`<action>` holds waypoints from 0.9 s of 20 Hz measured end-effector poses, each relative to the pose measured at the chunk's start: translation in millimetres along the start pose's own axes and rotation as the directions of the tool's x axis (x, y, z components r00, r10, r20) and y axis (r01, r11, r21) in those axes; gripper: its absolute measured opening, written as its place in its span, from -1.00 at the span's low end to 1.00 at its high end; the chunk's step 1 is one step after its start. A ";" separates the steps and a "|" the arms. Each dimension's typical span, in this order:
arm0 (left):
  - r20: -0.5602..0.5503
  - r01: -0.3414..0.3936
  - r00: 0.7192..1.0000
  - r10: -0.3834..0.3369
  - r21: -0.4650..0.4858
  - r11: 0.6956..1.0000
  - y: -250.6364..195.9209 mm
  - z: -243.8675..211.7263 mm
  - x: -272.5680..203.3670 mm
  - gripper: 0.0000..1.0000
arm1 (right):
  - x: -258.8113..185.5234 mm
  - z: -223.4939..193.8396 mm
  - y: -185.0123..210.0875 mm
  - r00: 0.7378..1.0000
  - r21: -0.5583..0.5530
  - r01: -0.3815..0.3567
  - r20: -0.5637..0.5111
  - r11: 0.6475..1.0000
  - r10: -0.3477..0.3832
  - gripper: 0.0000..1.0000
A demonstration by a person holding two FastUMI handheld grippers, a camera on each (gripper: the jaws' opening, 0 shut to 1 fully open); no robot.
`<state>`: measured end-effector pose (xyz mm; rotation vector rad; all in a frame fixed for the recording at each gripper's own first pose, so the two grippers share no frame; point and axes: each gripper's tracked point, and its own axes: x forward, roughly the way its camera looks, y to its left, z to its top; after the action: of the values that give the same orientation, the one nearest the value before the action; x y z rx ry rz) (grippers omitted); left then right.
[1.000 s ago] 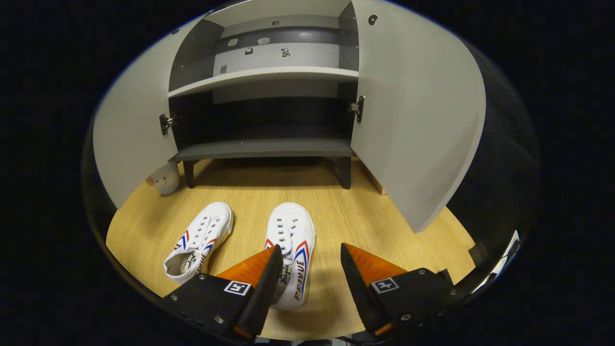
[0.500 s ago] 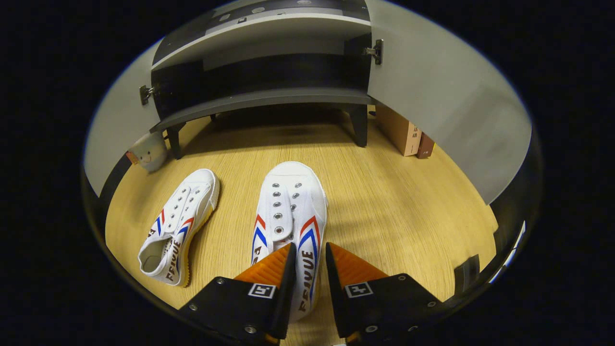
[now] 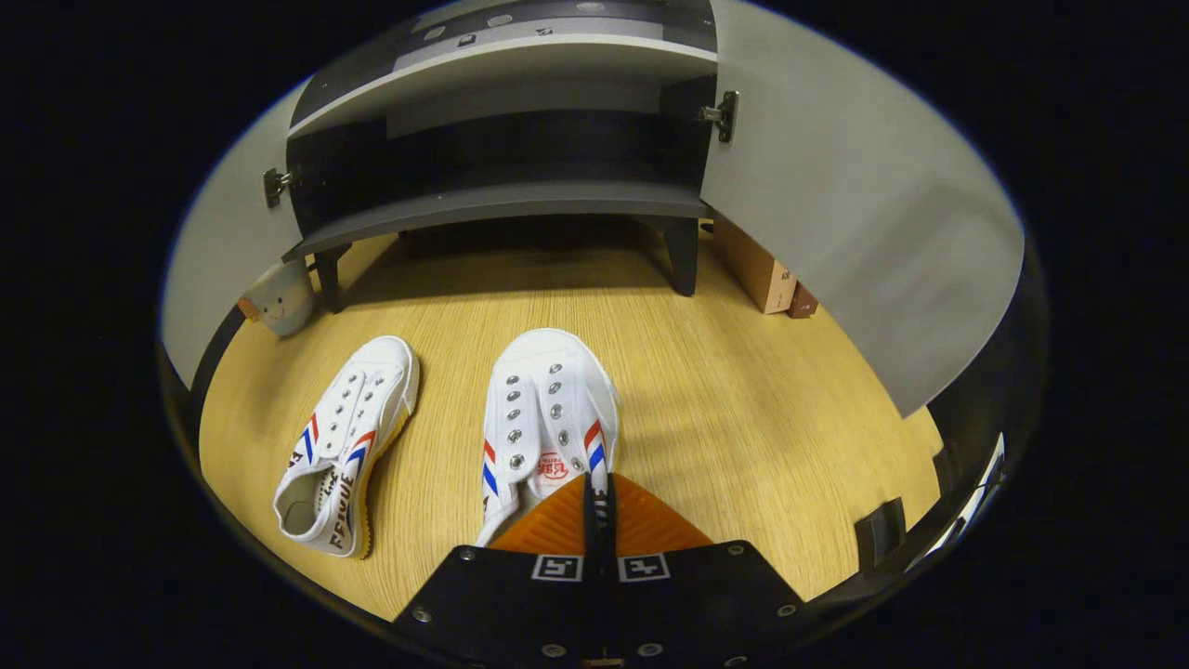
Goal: Grab one shoe with the right hand and put it into the shoe cabinet, grab the other shoe with the left hand and put it into the shoe cabinet; then close the right door with the right hand and the left door with the left hand.
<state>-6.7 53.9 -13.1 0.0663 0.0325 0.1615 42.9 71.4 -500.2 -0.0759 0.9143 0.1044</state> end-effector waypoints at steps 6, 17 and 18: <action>0.012 0.015 1.000 -0.015 -0.018 1.000 1.2 1.1 1.8 0.92 | -55.3 49.1 2.1 0.997 0.035 -0.010 0.075 0.999 0.007 -1.00; 0.022 0.015 1.000 -0.014 -0.015 1.000 11.7 -2.0 10.3 0.93 | -165.1 215.3 29.3 0.957 0.067 -0.103 0.280 0.992 0.081 -1.00; 0.021 0.014 1.000 -0.014 -0.017 1.000 13.1 -2.9 11.1 0.92 | -176.3 223.1 26.3 0.951 0.075 -0.110 0.299 0.991 0.083 -1.00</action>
<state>2.1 68.7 -15.4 0.0511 0.0106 0.1472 108.2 111.8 -225.2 0.0690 0.6224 0.1607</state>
